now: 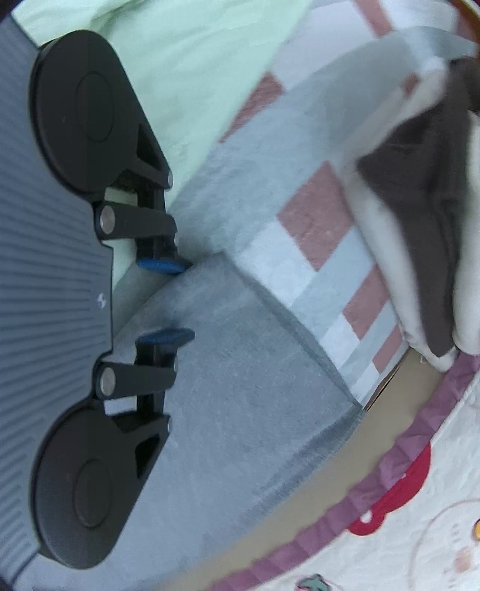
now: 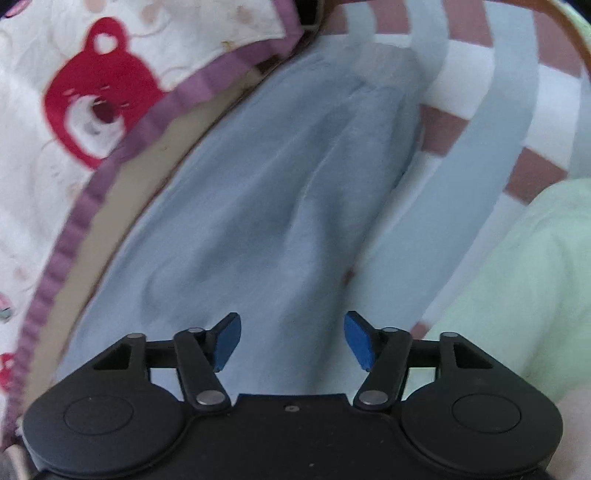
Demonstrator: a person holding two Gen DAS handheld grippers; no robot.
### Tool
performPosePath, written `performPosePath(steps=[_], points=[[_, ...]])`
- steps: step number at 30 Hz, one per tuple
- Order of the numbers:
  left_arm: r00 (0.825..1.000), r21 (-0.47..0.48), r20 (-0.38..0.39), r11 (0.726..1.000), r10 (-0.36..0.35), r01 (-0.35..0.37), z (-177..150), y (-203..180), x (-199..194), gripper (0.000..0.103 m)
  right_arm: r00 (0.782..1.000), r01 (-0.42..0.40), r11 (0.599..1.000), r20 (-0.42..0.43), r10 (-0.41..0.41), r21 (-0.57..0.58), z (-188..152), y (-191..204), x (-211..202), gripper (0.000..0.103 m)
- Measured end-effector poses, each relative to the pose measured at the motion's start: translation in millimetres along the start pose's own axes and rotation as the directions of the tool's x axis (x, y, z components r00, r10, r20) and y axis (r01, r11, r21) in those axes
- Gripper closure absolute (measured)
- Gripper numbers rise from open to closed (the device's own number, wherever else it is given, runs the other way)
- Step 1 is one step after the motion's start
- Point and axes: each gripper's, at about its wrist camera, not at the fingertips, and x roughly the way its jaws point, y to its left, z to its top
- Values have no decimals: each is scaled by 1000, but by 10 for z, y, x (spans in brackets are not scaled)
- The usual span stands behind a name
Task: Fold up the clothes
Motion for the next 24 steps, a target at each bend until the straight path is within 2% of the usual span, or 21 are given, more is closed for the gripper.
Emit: performPosePath(steps=[2, 3, 4, 5, 6, 7, 8, 9, 10, 12, 13, 14, 16, 18, 20, 24], points=[[999, -31, -18, 999, -26, 26, 1, -15, 17, 47, 999, -7, 999, -39, 9, 41, -22, -86, 207, 35], [999, -40, -26, 999, -35, 34, 2, -31, 27, 41, 998, -14, 998, -57, 17, 63, -38, -130, 310, 31], [999, -28, -26, 999, -33, 32, -4, -65, 40, 39, 999, -43, 996, -21, 44, 73, -68, -132, 325, 28], [999, -13, -26, 1000, -27, 27, -12, -101, 54, 35, 997, -81, 995, 10, 80, 61, -85, -99, 321, 30], [1000, 9, -19, 1000, -14, 14, -27, -147, 65, 34, 993, -117, 993, -8, 118, 33, -90, -61, 361, 52], [1000, 33, -12, 999, 0, 0, -44, -194, 76, 36, 988, -150, 988, -22, 150, 19, -98, -43, 389, 89], [1000, 66, -1, 998, 21, -21, -58, -245, 83, 46, 983, -179, 984, -25, 180, 14, -107, -34, 402, 89], [999, 88, 1, 996, 33, -33, -40, -277, 104, 84, 978, -210, 978, -14, 210, -3, -89, -22, 388, 89], [999, 107, 2, 993, 42, -42, -17, -306, 128, 95, 971, -239, 971, 18, 240, -32, -44, 6, 349, 90], [998, 144, 4, 988, 61, -61, 29, -363, 176, 95, 950, -293, 951, 86, 301, -97, 59, 93, 270, 91], [999, 133, -1, 990, 54, -54, 79, -368, 197, 95, 937, -320, 939, 109, 333, -123, 114, 156, 244, 91], [999, 118, -5, 992, 39, -38, 137, -372, 211, 95, 924, -343, 927, 122, 362, -150, 184, 234, 225, 91], [1000, 100, -3, 995, 14, -14, 243, -404, 238, 95, 913, -360, 909, 121, 389, -209, 313, 405, 264, 91], [1000, 99, 10, 995, -1, 0, 335, -464, 265, 94, 917, -361, 908, 97, 387, -213, 428, 491, 378, 91], [1000, 110, 7, 994, 15, -15, 357, -530, 313, 94, 925, -354, 914, 72, 374, -199, 509, 519, 484, 91], [1000, 112, -3, 993, 29, -28, 321, -560, 356, 92, 941, -324, 931, 46, 336, -165, 462, 457, 592, 89]])
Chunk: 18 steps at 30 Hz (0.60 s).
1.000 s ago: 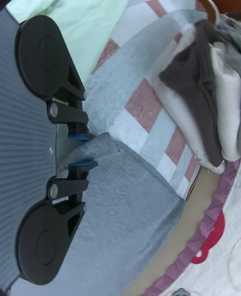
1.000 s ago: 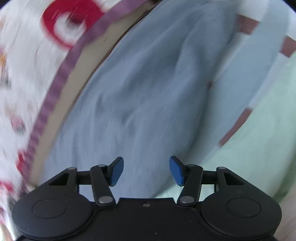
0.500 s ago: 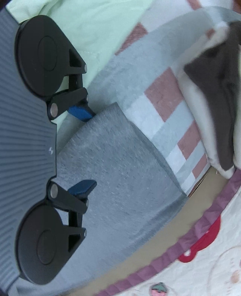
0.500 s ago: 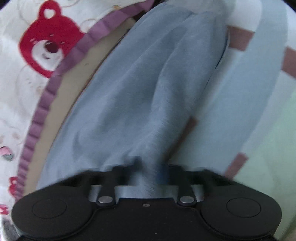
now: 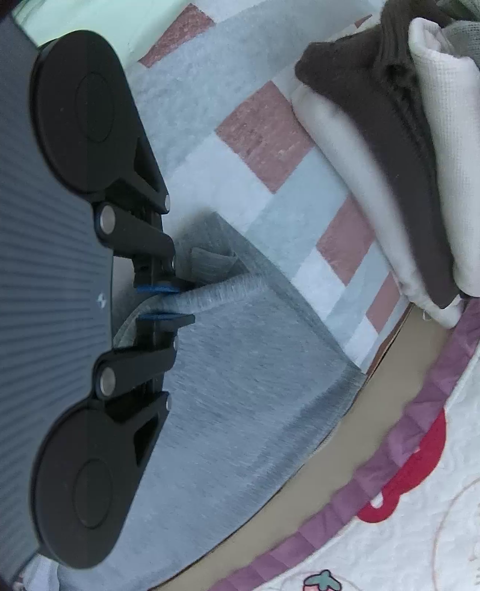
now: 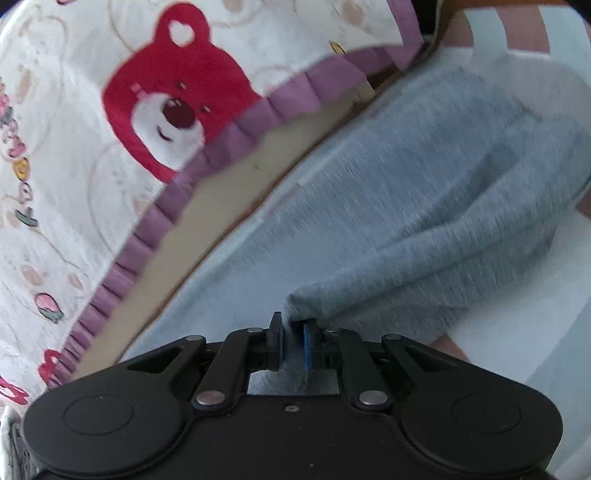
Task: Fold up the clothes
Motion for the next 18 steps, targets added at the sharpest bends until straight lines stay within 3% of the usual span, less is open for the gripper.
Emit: performPosePath(steps=[5, 7, 9, 11, 12, 18], points=[[1000, -16, -12, 1000, -6, 6, -62, 25, -45, 90, 1000, 0, 1000, -6, 0, 17, -42, -26, -60, 86], [1000, -24, -17, 1000, -12, 12, -78, 41, -67, 82, 1000, 4, 1000, -8, -3, 21, -55, -5, -64, 83], [999, -39, -26, 999, -20, 19, -100, 61, -71, 67, 1000, 5, 1000, -18, -4, 24, -69, 8, -62, 80], [999, -49, -39, 999, -11, 9, -138, 63, -47, 62, 1000, 3, 1000, -30, -2, 27, -91, 26, -45, 73], [999, -45, -42, 999, -3, 1, -160, 58, -32, 62, 999, 5, 1000, -41, -3, 27, -111, 40, -33, 66], [999, 36, -5, 998, 43, -43, -254, -65, -47, 62, 982, 81, 997, -170, -77, 15, -355, 175, -41, 52]])
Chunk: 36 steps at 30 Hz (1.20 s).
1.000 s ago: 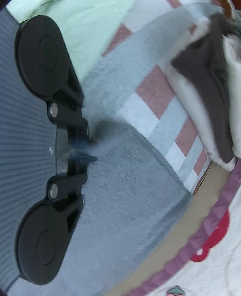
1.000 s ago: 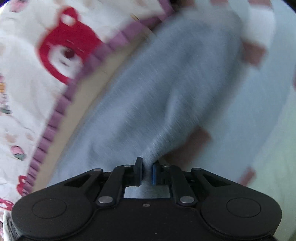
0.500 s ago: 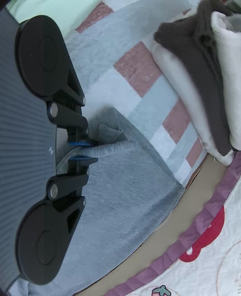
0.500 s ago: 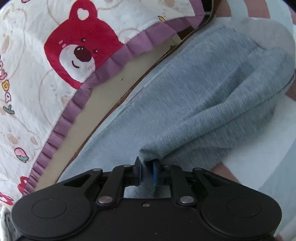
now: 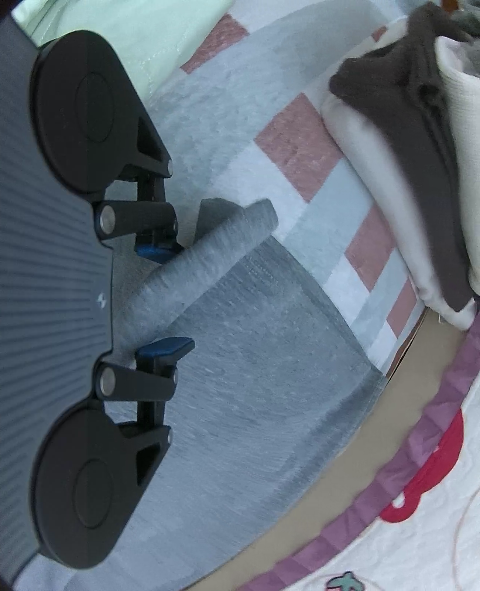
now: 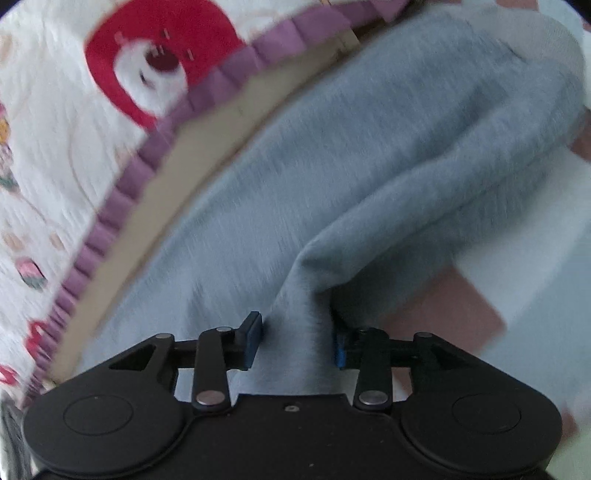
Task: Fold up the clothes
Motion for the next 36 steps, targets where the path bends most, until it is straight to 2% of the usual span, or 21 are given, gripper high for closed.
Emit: performPosePath(steps=[2, 4, 5, 8, 9, 10, 11, 13, 16, 18, 21, 23, 26, 31, 32, 33, 36], points=[[1000, 18, 9, 1000, 2, -2, -6, -13, -4, 63, 999, -12, 1000, -47, 13, 15, -136, -1, -4, 49], [999, 44, 36, 999, 11, -13, 0, -41, -37, 87, 997, -42, 997, -63, 46, 65, -211, -64, -24, 48], [998, 63, 60, 998, 22, -26, 3, -67, -75, 95, 995, -55, 994, -74, 62, 97, -218, -97, -35, 48], [988, 104, 155, 994, 24, -40, 16, -165, -247, 96, 976, -148, 956, -117, 182, 254, -354, -280, -48, 49], [982, 122, 188, 991, 23, -46, 29, -212, -318, 96, 968, -169, 947, -136, 211, 272, -408, -312, -23, 62], [976, 136, 216, 989, 21, -51, 45, -257, -363, 96, 968, -178, 960, -135, 210, 217, -408, -258, -32, 86], [973, 147, 228, 988, 20, -54, 71, -296, -378, 96, 973, -183, 975, -120, 198, 128, -378, -165, -61, 92], [969, 167, 247, 984, 17, -60, 127, -373, -400, 96, 978, -198, 980, -72, 197, -12, -310, -6, -134, 94], [976, 131, 218, 990, 20, -50, 174, -359, -346, 96, 964, -258, 962, 48, 263, -89, -177, 139, -292, 95], [980, 112, 198, 992, 27, -50, 162, -301, -307, 96, 974, -205, 976, 80, 210, -69, -139, 92, -263, 94], [987, 73, 160, 997, 28, -40, 136, -176, -217, 96, 993, -102, 994, 49, 104, -38, -162, -9, -168, 89], [990, 39, 138, 999, 27, -33, 122, -119, -170, 96, 993, -112, 994, 46, 113, -11, -150, -54, -164, 89], [991, 44, 131, 998, 30, -36, 105, -110, -152, 96, 987, -148, 989, 63, 148, 6, -131, -57, -175, 89], [993, 49, 115, 998, 38, -44, 111, -104, -119, 95, 988, -152, 987, 34, 151, 53, -119, -56, -71, 69], [993, 46, 112, 998, 41, -46, 107, -98, -112, 95, 989, -147, 988, 29, 146, 51, -116, -18, -45, 58], [993, 46, 110, 998, 45, -50, 100, -97, -108, 95, 990, -138, 990, 9, 138, 38, -133, 24, -24, 53], [993, 47, 104, 997, 52, -57, 79, -91, -103, 95, 992, -100, 995, -80, 99, -17, -228, 132, 23, 53]])
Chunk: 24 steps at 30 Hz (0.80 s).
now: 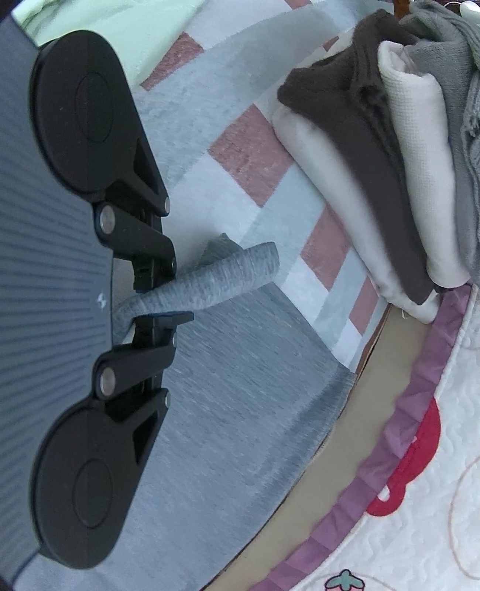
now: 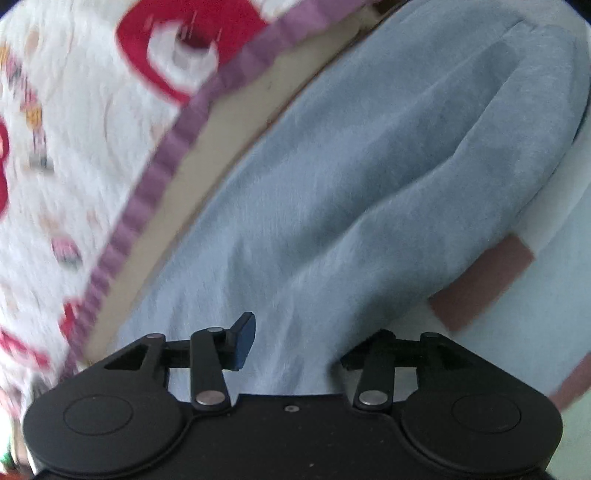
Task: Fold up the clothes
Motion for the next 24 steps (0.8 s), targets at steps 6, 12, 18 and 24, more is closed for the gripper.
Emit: performPosePath(steps=[6, 12, 18, 24], points=[[1000, 0, 1, 1000, -4, 4, 10, -4, 7, 96, 998, 42, 989, -49, -50, -139, -163, 144, 72, 94], [993, 120, 110, 992, -41, 28, 121, -205, -262, 95, 890, -371, 929, 285, 355, 2, 118, -87, -577, 95], [998, 103, 68, 995, -17, 10, 153, -251, -80, 95, 989, -59, 998, 138, 55, 29, 87, -131, -226, 91], [999, 89, 43, 996, 11, -15, 111, -212, 34, 95, 981, -12, 1000, 196, 6, 29, 120, -163, -319, 77]])
